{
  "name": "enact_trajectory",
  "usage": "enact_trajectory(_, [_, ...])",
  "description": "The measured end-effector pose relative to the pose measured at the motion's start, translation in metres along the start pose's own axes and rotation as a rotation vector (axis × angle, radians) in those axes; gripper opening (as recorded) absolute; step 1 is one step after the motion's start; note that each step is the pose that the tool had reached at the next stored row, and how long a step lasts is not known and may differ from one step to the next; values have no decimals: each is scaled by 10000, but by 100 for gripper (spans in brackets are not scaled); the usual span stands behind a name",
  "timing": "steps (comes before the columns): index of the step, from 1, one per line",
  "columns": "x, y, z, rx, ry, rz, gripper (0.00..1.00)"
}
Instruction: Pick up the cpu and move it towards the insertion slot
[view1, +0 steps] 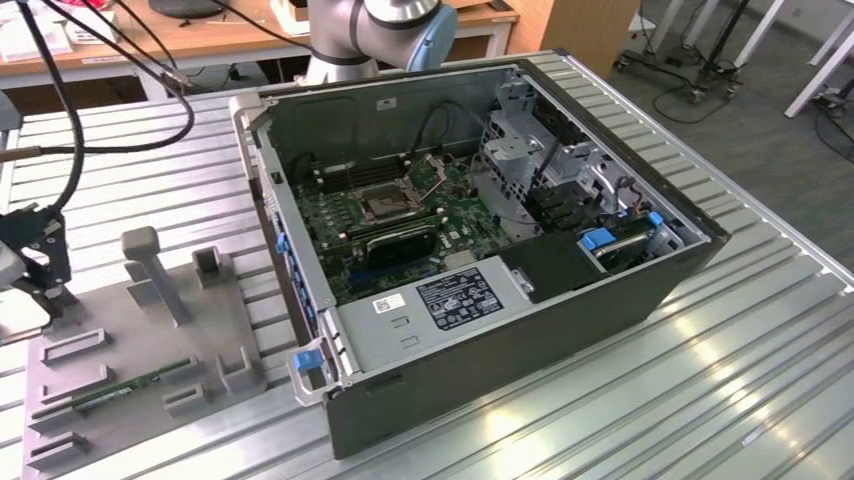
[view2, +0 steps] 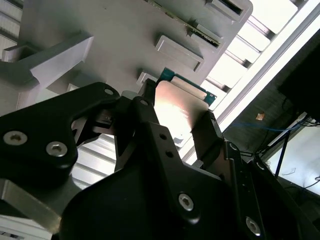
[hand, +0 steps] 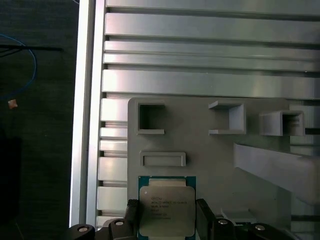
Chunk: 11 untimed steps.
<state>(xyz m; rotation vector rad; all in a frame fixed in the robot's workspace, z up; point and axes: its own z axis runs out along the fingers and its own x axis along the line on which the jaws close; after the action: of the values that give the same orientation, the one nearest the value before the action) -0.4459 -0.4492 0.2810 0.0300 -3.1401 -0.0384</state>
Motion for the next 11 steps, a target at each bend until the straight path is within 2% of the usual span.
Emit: enact_trajectory(11, [0,4,-160,0,0,0,54])
